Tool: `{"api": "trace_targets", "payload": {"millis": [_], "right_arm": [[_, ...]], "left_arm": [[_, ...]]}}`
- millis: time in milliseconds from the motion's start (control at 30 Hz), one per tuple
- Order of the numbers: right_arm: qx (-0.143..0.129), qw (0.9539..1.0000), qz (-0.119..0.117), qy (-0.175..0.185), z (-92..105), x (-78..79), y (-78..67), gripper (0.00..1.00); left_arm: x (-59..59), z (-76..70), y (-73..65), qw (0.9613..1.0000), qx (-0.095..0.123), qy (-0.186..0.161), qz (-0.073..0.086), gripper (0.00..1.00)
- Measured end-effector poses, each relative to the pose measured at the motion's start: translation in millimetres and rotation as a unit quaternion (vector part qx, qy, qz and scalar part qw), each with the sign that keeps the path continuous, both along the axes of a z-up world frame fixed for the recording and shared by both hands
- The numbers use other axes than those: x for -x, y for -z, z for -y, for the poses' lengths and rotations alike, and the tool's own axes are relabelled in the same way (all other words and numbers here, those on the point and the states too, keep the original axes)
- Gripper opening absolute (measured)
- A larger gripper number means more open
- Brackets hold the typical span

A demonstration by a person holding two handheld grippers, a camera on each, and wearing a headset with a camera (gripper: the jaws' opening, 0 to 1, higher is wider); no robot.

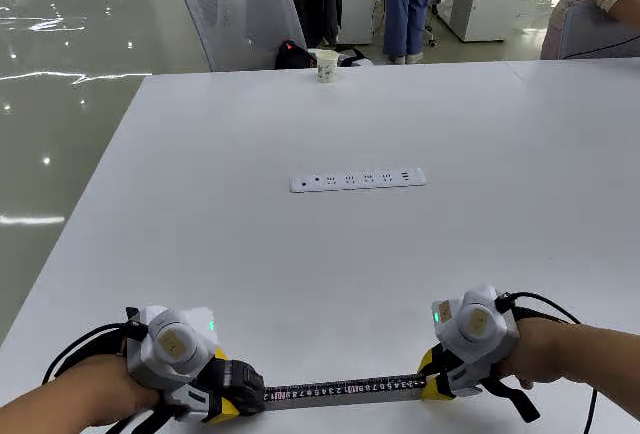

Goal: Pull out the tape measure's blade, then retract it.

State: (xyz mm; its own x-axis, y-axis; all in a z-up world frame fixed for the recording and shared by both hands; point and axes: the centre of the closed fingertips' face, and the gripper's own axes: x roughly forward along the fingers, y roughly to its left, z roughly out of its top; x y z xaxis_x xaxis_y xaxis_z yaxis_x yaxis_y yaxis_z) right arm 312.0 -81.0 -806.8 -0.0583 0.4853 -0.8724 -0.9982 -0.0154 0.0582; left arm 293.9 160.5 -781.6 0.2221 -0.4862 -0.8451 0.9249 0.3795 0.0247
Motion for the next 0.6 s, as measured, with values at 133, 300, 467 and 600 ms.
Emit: {"api": "trace_targets", "payload": {"millis": [133, 300, 467, 600], "right_arm": [[0.000, 1.0000, 0.000, 0.003, 3.0, -0.4, 0.0, 0.10], [0.000, 1.0000, 0.000, 0.006, 5.2, -0.6, 0.4, 0.10], [-0.001, 1.0000, 0.000, 0.008, 6.0, -1.0, 0.4, 0.10], [-0.002, 0.9999, 0.001, 0.011, 5.4, -1.0, 0.2, 0.10]], "left_arm": [[0.2, 0.0, -0.2, 1.0000, 0.000, 0.000, 0.000, 0.33], [0.1, 0.0, 0.0, 1.0000, 0.000, 0.000, 0.000, 0.33], [0.1, -0.2, 0.1, 1.0000, 0.000, 0.000, 0.000, 0.33], [-0.2, -0.2, 0.0, 1.0000, 0.001, 0.000, 0.001, 0.33]]}}
